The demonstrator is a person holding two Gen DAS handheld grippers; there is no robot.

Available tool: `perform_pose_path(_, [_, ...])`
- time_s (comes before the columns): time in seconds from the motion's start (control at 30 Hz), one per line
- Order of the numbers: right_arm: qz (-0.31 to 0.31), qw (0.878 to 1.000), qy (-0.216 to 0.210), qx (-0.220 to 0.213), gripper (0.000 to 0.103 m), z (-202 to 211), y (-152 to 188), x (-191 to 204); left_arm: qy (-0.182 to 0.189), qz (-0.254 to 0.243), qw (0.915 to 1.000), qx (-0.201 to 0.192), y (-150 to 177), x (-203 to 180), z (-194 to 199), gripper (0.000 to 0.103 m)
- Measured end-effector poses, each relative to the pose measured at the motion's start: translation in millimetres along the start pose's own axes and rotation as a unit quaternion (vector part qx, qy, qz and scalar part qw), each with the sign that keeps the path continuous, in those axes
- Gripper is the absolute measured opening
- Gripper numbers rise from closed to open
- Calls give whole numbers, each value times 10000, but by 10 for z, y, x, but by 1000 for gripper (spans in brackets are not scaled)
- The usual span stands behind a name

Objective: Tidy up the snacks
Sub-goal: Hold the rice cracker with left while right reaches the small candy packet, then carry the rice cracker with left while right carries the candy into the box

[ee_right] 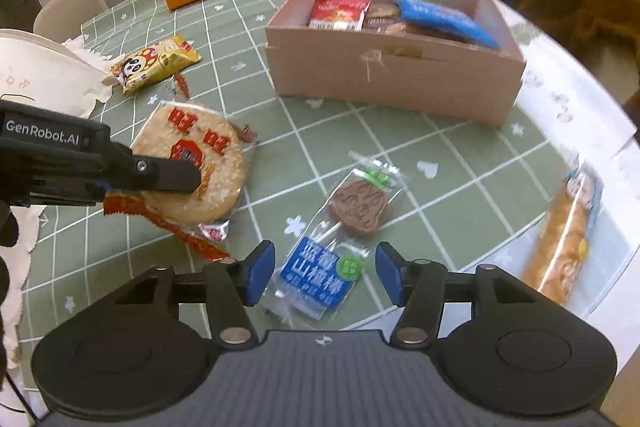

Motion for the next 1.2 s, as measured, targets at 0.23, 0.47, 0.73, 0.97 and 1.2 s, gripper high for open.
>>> perform_pose_path(0.23, [-70, 9998, -9, 173, 57, -114, -82, -79, -68, -77, 9999, 2, -5, -36, -6, 23])
perform_pose_path(0.47, [-175, 9996, 208, 32, 64, -266, -250, -74, -183, -217, 9996, -12, 11, -89, -16, 23])
perform_pose_path(0.73, [31, 9995, 312, -23, 39, -242, -283, -120, -215, -301, 9993, -31, 24, -108, -24, 23])
perform_pose_path(0.97, [11, 9989, 145, -454, 35, 237, -353, -161, 127, -478, 9983, -313, -28, -273, 129, 22])
perform_pose_path(1.2, [239, 9790, 96, -2025, 35, 1420, -1280, -210, 974, -1215, 9807, -1185, -718, -1087, 844, 22])
Point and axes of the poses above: each gripper's, at about its wrist camera, not at the fingertips, and z roughly against the way its jaws point, x to its left, y to its underside, the point moved 7 cm from there along -z, roughly the way its jaws point, and after that the axes turned 7 degrees about -y, right-handed, at the moved point
